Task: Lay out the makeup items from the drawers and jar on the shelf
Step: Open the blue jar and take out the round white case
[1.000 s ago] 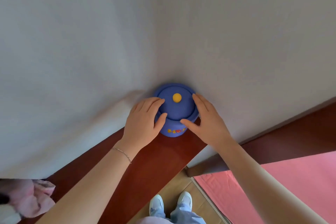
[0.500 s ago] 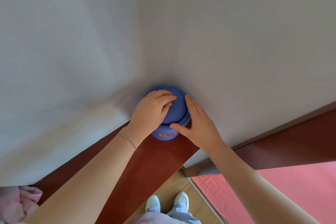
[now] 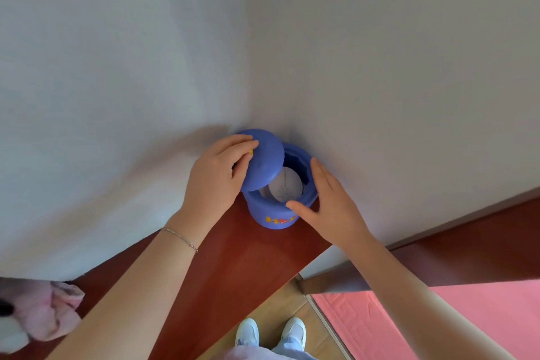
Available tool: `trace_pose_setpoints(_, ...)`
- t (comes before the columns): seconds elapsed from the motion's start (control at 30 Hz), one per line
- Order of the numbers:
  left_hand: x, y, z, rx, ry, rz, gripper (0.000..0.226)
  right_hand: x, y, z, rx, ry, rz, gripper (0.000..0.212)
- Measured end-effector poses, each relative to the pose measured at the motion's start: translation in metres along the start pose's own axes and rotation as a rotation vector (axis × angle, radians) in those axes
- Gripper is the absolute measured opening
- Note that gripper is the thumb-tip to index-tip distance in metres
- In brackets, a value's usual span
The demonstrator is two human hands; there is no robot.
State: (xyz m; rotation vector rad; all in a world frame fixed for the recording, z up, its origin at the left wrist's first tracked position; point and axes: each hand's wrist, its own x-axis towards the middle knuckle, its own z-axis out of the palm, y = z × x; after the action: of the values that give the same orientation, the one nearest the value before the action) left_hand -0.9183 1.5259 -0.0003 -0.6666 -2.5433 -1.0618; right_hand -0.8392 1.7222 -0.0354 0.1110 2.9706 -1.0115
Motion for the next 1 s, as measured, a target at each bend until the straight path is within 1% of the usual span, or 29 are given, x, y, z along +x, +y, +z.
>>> trace_pose_setpoints(0.1,-0.009,-0.003,-0.008,-0.011,0.035,0.006,0.032,0.006,-0.009,-0.009,-0.078,0.076,-0.057,0.076)
trace_pose_setpoints(0.17,-0.015,-0.006,-0.011,-0.009,0.055,0.003,0.033,0.020,-0.018,-0.013,-0.149,0.052,-0.117,0.062)
trace_pose_setpoints(0.27,-0.026,-0.013,-0.015,0.015,0.058,-0.011,0.032,0.047,-0.033,-0.009,-0.312,-0.136,-0.137,0.051)
trace_pose_setpoints(0.33,-0.032,-0.017,-0.017,0.028,0.058,-0.028,0.033,0.064,-0.041,0.000,-0.422,-0.277,-0.069,0.044)
trace_pose_setpoints(0.43,-0.041,-0.021,-0.020,0.036,0.063,-0.055,0.034,0.085,-0.045,0.019,-0.490,-0.466,0.093,0.034)
trace_pose_setpoints(0.5,-0.045,-0.023,-0.021,0.045,0.066,-0.060,0.033,0.093,-0.044,0.028,-0.515,-0.523,0.157,0.030)
trace_pose_setpoints(0.57,-0.048,-0.023,-0.024,0.049,0.070,-0.061,0.033,0.095,-0.042,0.033,-0.549,-0.476,0.162,0.031)
trace_pose_setpoints(0.63,-0.051,-0.024,-0.026,0.054,0.073,-0.059,0.032,0.091,-0.042,0.035,-0.570,-0.414,0.150,0.042)
trace_pose_setpoints(0.7,-0.053,-0.025,-0.028,0.064,0.074,-0.057,0.032,0.088,-0.043,0.036,-0.589,-0.389,0.140,0.051)
trace_pose_setpoints(0.87,-0.055,-0.027,-0.028,0.068,0.083,-0.063,0.032,0.087,-0.041,0.035,-0.591,-0.367,0.095,0.048)
trace_pose_setpoints(1.0,-0.053,-0.027,-0.026,0.069,0.077,-0.056,0.032,0.085,-0.045,0.028,-0.481,-0.338,0.090,0.056)
